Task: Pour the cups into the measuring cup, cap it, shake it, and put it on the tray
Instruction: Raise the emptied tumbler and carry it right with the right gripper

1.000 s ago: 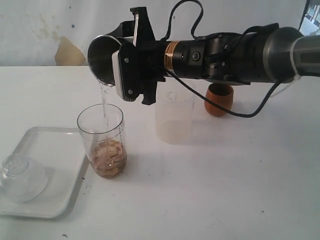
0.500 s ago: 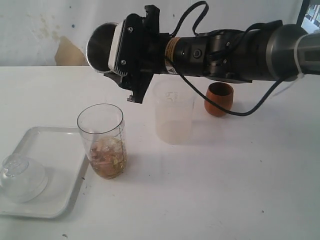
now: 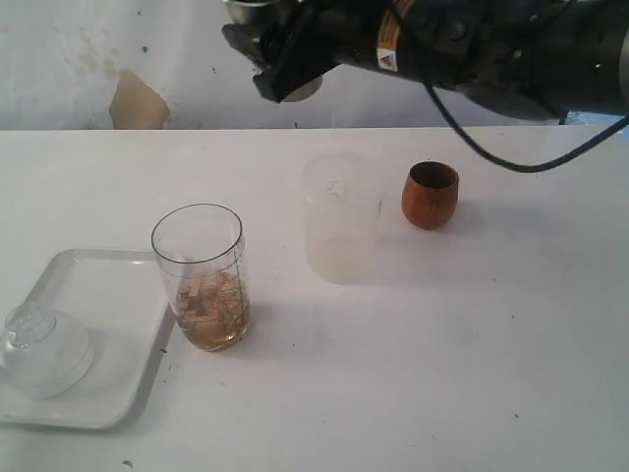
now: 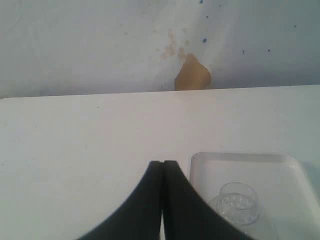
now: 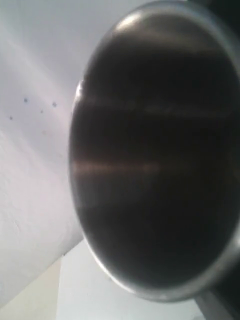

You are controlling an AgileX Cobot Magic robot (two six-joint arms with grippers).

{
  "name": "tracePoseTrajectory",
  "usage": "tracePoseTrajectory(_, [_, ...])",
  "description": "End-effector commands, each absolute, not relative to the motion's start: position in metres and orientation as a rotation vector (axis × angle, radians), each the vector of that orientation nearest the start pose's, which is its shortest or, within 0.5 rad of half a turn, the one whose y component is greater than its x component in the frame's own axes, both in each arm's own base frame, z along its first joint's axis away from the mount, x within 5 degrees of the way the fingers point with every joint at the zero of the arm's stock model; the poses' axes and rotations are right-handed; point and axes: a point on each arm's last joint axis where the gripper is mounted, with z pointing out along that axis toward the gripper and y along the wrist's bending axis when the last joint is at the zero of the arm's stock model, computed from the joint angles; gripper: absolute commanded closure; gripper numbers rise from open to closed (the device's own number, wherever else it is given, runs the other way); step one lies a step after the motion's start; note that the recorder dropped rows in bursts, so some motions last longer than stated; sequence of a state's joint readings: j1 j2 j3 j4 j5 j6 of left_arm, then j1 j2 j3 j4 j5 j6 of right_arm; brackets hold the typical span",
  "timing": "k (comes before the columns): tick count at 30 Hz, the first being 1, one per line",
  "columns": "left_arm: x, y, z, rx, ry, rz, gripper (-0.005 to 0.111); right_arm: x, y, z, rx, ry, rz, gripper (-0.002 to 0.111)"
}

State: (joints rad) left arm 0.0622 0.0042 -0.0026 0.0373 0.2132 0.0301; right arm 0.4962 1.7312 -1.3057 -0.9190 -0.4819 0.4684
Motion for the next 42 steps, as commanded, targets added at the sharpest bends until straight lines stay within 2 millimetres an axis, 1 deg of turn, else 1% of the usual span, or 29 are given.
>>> tracePoseTrajectory(1, [0.056, 0.004, 0.194, -0.003, 1.693, 0.094, 0.107, 0.353, 0.186, 0.349, -0.795, 1.342, 0.378, 0.108])
tracePoseTrajectory(2, [0.056, 0.004, 0.194, -0.003, 1.693, 0.094, 0.107, 0.356, 0.170, 0.349, -0.756, 1.368, 0.364, 0.108])
tracePoseTrajectory(6, [0.056, 0.004, 0.194, -0.003, 1.693, 0.094, 0.107, 0.361, 0.138, 0.343, -0.681, 1.422, 0.330, 0.108])
tracePoseTrajectory(7, [0.056, 0.004, 0.194, -0.003, 1.693, 0.094, 0.107, 0.364, 0.120, 0.340, -0.621, 1.445, 0.320, 0.108])
tracePoseTrajectory(8, [0.056, 0.004, 0.194, -0.003, 1.693, 0.094, 0.107, 0.364, 0.112, 0.339, -0.588, 1.450, 0.322, 0.108])
tracePoseTrajectory(10, [0.056, 0.004, 0.194, -0.003, 1.693, 0.094, 0.107, 0.367, 0.073, 0.327, -0.462, 1.426, 0.354, 0.108])
tracePoseTrajectory(11, [0.056, 0.004, 0.194, -0.003, 1.693, 0.094, 0.107, 0.366, 0.063, 0.324, -0.435, 1.411, 0.364, 0.108])
tracePoseTrajectory(12, [0.056, 0.004, 0.194, -0.003, 1.693, 0.094, 0.107, 0.365, 0.044, 0.314, -0.386, 1.427, 0.344, 0.108])
tracePoseTrajectory(13, [0.056, 0.004, 0.194, -0.003, 1.693, 0.094, 0.107, 0.364, 0.031, 0.308, -0.358, 1.451, 0.322, 0.108])
tracePoseTrajectory(14, [0.056, 0.004, 0.194, -0.003, 1.693, 0.094, 0.107, 0.362, 0.016, 0.297, -0.357, 1.483, 0.254, 0.108])
tracePoseTrajectory(15, [0.056, 0.004, 0.194, -0.003, 1.693, 0.094, 0.107, 0.360, 0.009, 0.291, -0.356, 1.499, 0.226, 0.108])
tracePoseTrajectory(17, [0.056, 0.004, 0.194, -0.003, 1.693, 0.094, 0.107, 0.363, -0.011, 0.266, -0.313, 1.568, 0.200, 0.108])
tracePoseTrajectory(19, [0.056, 0.004, 0.194, -0.003, 1.693, 0.094, 0.107, 0.367, -0.017, 0.253, -0.302, 1.589, 0.207, 0.108])
tracePoseTrajectory(21, [0.056, 0.004, 0.194, -0.003, 1.693, 0.094, 0.107, 0.371, -0.019, 0.236, -0.312, 1.608, 0.222, 0.108])
tracePoseTrajectory(24, [0.056, 0.004, 0.194, -0.003, 1.693, 0.094, 0.107, 0.377, -0.017, 0.210, -0.346, 1.618, 0.246, 0.108])
tracePoseTrajectory(25, [0.056, 0.004, 0.194, -0.003, 1.693, 0.094, 0.107, 0.379, -0.015, 0.197, -0.349, 1.596, 0.295, 0.108])
tracePoseTrajectory(29, [0.056, 0.004, 0.194, -0.003, 1.693, 0.094, 0.107, 0.383, -0.013, 0.173, -0.334, 1.595, 0.369, 0.108])
tracePoseTrajectory(34, [0.056, 0.004, 0.194, -0.003, 1.693, 0.094, 0.107, 0.384, -0.011, 0.153, -0.347, 1.661, 0.396, 0.108])
tracePoseTrajectory(39, [0.056, 0.004, 0.194, -0.003, 1.693, 0.094, 0.107, 0.379, -0.001, 0.141, -0.490, 1.711, 0.435, 0.108])
tracePoseTrajectory(42, [0.056, 0.004, 0.194, -0.003, 1.693, 0.094, 0.107, 0.379, 0.001, 0.138, -0.509, 1.729, 0.427, 0.108])
